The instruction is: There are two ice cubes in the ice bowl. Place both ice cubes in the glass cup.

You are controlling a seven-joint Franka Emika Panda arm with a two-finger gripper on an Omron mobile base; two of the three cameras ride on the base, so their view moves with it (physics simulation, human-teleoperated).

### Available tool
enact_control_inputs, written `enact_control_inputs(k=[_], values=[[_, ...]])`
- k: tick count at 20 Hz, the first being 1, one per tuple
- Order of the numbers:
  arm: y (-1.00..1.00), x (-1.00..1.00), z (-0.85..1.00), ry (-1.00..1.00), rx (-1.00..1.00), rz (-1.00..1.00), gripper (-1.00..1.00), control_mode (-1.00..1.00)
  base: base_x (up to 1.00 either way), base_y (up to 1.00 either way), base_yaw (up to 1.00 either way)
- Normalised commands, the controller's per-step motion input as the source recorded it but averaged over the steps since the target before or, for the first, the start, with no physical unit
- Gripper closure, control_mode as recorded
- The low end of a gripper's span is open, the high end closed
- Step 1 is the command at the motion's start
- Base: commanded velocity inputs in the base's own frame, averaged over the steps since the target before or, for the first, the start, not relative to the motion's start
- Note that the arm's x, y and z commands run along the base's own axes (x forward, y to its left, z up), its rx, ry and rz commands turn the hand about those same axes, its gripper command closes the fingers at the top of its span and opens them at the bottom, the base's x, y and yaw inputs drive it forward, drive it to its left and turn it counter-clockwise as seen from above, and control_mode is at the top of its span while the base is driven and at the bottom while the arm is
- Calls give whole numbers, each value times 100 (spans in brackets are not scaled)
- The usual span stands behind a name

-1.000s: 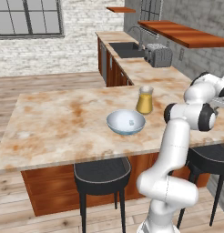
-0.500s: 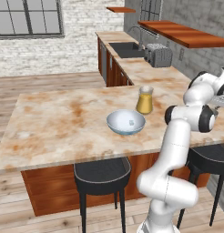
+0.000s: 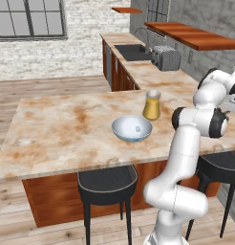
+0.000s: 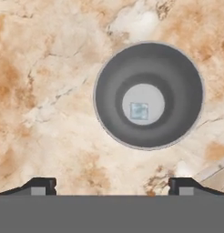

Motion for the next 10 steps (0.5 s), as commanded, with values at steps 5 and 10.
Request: enact_control_inputs(k=[5,10], values=[[100,-41,0,4,0,11,-100,-100,0,0,0],[100,-3,1,2,0,3,-100,-100,0,0,0]])
